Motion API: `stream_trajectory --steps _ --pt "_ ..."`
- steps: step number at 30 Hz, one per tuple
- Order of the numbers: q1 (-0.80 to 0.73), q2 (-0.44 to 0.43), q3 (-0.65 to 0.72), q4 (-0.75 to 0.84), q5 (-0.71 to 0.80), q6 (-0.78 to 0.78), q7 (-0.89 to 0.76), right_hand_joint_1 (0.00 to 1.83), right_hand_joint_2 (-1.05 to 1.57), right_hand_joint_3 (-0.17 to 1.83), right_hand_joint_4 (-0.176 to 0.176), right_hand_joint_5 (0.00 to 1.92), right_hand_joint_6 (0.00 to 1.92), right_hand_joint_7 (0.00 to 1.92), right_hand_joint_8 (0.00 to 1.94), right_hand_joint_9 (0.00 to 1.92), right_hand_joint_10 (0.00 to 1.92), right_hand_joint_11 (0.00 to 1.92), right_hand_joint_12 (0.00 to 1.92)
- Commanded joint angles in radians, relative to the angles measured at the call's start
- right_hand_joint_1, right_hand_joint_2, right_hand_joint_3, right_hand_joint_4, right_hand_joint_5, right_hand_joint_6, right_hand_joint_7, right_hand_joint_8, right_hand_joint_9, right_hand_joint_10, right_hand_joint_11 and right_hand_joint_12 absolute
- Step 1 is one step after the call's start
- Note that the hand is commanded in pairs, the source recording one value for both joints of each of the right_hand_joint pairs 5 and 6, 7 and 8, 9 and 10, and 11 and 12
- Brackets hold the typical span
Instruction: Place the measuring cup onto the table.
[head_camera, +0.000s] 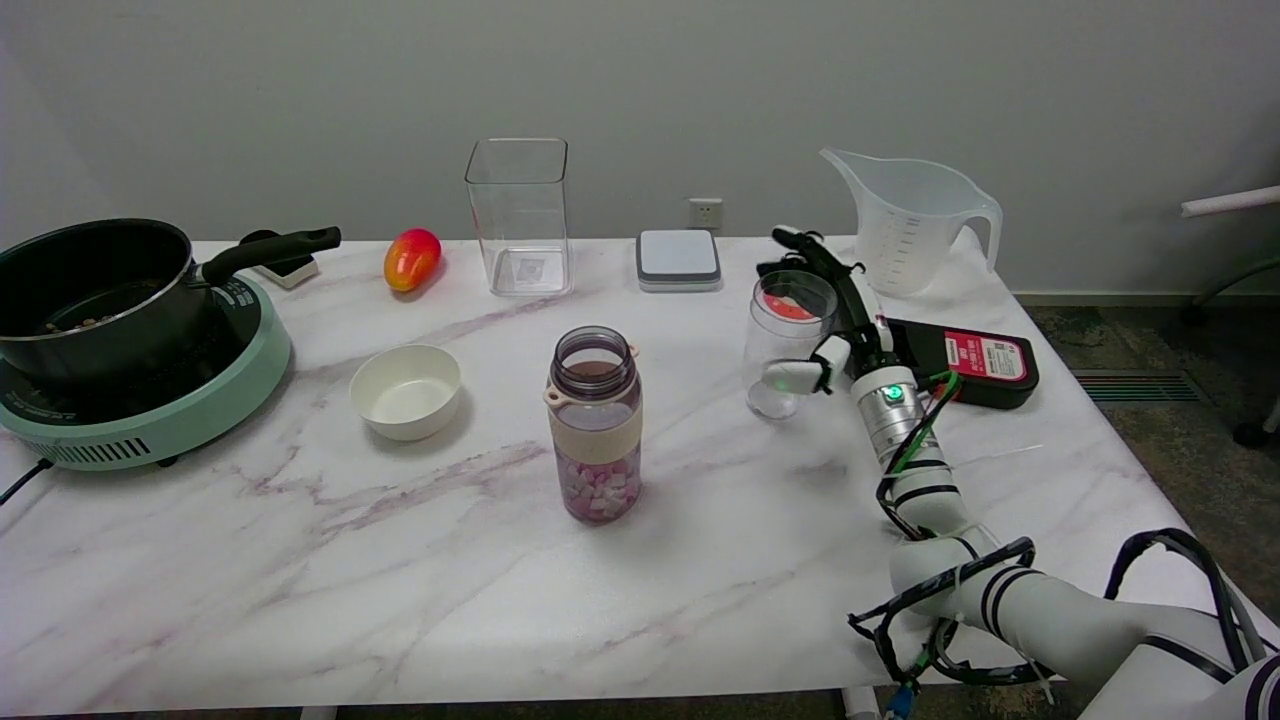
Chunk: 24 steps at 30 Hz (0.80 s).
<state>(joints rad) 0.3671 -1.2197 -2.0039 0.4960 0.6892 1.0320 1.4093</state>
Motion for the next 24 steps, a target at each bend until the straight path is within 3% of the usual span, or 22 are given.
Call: stream_trajectory --steps 1,14,20,24 --pt "-0.019 -0.003 -0.002 -0.008 0.013 0.04 0.022 1.19 -0.73 0.94 0.0 0.22 0.22 0.57 0.57 0.55 0.55 0.56 0.56" --pt "-0.056 0.041 0.018 0.055 0.013 0.047 0.015 1.19 -0.72 0.84 0.0 0.17 0.17 0.52 0.52 0.51 0.51 0.51 0.51" --pt "-0.151 0.17 0.083 0.194 0.013 -0.05 -0.006 1.2 -0.72 0.8 0.0 0.14 0.14 0.48 0.48 0.46 0.46 0.47 0.47" --pt "-0.261 0.259 0.211 0.337 0.007 -0.146 -0.074 1.21 -0.7 0.81 0.0 0.12 0.12 0.44 0.44 0.41 0.41 0.45 0.45"
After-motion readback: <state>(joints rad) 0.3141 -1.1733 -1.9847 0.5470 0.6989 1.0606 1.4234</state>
